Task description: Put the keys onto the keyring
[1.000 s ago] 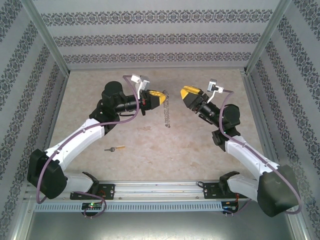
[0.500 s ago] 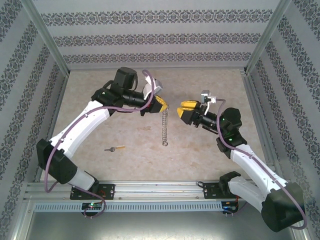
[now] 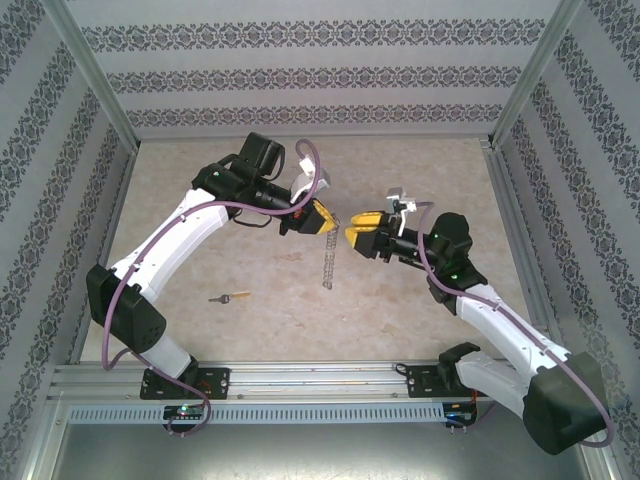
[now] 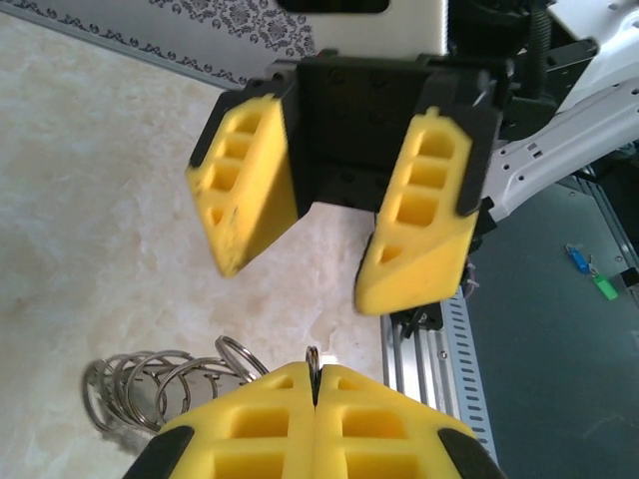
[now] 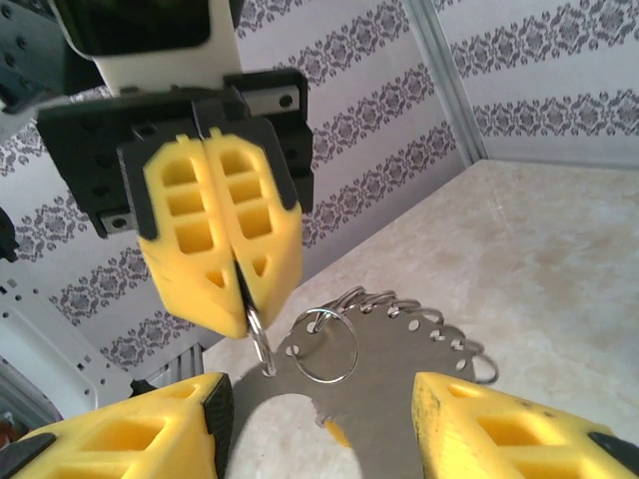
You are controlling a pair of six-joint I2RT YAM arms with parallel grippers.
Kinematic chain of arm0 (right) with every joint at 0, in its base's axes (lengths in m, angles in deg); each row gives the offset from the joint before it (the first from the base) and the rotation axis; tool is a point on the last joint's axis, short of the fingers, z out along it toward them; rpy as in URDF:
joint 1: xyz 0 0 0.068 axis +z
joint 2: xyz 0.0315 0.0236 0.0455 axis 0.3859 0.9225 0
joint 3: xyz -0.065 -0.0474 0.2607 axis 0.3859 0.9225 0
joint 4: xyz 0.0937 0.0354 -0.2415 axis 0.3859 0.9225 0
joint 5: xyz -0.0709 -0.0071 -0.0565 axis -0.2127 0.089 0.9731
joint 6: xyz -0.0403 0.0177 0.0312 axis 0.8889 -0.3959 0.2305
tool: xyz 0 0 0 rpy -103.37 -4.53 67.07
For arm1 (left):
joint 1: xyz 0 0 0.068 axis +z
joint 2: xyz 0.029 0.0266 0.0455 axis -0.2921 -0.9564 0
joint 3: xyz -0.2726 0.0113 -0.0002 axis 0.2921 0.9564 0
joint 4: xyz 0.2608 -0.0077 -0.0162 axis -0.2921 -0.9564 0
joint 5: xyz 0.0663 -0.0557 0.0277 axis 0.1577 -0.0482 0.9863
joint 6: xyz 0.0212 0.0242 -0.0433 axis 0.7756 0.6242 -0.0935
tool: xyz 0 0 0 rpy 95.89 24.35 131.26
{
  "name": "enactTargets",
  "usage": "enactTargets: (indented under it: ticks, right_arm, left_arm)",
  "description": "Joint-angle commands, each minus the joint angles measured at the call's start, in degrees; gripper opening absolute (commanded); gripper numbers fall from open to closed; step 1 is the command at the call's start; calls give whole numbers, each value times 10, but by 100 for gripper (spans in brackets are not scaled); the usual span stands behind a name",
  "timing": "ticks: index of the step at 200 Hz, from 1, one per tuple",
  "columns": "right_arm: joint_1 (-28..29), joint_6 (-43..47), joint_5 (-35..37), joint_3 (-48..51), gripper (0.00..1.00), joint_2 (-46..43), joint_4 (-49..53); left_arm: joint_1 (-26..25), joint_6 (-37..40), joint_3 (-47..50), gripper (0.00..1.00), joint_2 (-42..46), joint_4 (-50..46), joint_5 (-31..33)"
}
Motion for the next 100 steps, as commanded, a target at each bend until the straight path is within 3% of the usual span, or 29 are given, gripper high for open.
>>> enactTargets:
  ticks: [1,100]
  right_arm:
    - [12,24,-3,-20,51,8,-10]
    - [42,34,4,-48,42,42,-12]
  left_arm:
    - [3,18,-20,0,-4,-20,-24]
    - [-3,22,-20,0,-10,-25,-24]
